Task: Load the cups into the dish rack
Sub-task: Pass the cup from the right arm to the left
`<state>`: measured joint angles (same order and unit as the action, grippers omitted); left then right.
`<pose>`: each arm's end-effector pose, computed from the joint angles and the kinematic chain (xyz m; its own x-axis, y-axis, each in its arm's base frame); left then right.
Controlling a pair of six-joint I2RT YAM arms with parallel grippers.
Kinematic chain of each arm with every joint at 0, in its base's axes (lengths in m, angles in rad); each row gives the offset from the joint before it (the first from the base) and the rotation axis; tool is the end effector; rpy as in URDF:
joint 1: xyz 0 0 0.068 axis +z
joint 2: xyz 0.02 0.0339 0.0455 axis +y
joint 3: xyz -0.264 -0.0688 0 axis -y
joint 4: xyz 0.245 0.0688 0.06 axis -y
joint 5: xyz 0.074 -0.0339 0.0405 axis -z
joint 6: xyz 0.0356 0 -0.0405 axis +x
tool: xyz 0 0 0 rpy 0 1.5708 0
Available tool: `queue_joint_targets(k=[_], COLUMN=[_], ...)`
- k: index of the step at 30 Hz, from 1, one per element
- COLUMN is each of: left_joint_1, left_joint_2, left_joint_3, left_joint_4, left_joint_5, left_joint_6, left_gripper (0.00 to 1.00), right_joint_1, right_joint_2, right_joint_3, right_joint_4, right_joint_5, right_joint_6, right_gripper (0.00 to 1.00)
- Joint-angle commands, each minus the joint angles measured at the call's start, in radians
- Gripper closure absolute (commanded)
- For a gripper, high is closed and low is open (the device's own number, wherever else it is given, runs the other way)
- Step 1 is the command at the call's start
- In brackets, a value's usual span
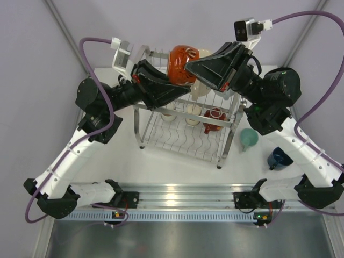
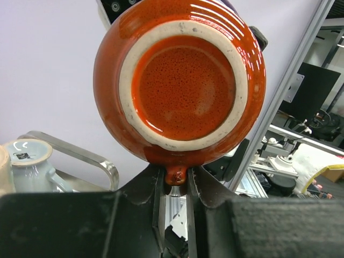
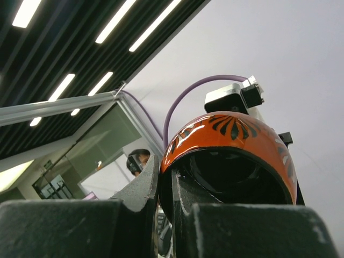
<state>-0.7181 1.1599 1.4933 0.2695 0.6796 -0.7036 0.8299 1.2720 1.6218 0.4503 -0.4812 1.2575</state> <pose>0.1436 -0.1551 0.5501 -0.2577 -0.4431 -0.8586 0.9638 -0.0545 -0.2612 0.1400 0.1775 0.5819 -0.6800 0.5060 -0.5306 -0.7293 -0.3925 0.5604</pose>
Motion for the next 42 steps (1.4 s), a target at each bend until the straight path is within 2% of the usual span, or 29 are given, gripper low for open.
queue_joint_targets(k=[1, 3, 5, 6, 7, 9, 14, 20, 24, 31, 36, 42], left_joint_1=[-0.003, -0.001, -0.003, -0.001, -0.001, -0.003, -0.003, -0.003, -0.003, -0.003, -0.006, -0.058], left_joint_2=[-0.032, -0.037, -0.037, -0.04, -0.04, -0.039, -0.048, -0.097, -0.114, -0.172, -0.195, -0.177], left_joint_3=[-0.004, -0.011, -0.01, -0.007, -0.004, 0.001, -0.01, -0.05, -0.064, -0.194, -0.225, -0.229], left_joint_4=[0.089, 0.077, 0.042, 0.024, -0.018, -0.061, -0.121, -0.182, -0.346, -0.427, -0.519, -0.708], left_joint_5=[-0.015, -0.008, 0.0, 0.005, 0.012, 0.047, 0.147, 0.19, 0.179, 0.215, 0.219, 0.089], left_joint_6=[-0.048, -0.048, -0.043, -0.034, -0.031, -0.011, -0.016, 0.018, 0.108, 0.177, 0.251, 0.358], left_gripper=[1.0, 1.0, 1.0, 1.0, 1.0, 1.0, 1.0, 1.0, 1.0, 1.0, 1.0, 1.0], right_joint_1=[0.017, 0.017, 0.02, 0.018, 0.017, 0.017, 0.017, 0.017, 0.017, 0.015, 0.015, 0.015], right_joint_2=[-0.034, -0.046, -0.059, -0.065, -0.072, -0.098, -0.149, -0.187, -0.235, -0.322, -0.378, -0.424], right_joint_3=[-0.013, -0.026, -0.043, -0.054, -0.063, -0.088, -0.115, -0.135, -0.171, -0.16, -0.157, -0.132], right_joint_4=[0.077, 0.068, 0.06, 0.06, 0.059, 0.047, -0.007, -0.047, -0.079, -0.203, -0.315, -0.43], right_joint_5=[0.035, 0.038, 0.039, 0.044, 0.049, 0.059, 0.09, 0.108, 0.16, 0.226, 0.3, 0.366], right_joint_6=[-0.033, -0.046, -0.059, -0.063, -0.067, -0.093, -0.165, -0.205, -0.245, -0.34, -0.406, -0.481], right_gripper=[1.0, 1.0, 0.95, 0.91, 0.82, 0.72, 0.61, 0.45, 0.28, 0.06, 0.01, 0.01])
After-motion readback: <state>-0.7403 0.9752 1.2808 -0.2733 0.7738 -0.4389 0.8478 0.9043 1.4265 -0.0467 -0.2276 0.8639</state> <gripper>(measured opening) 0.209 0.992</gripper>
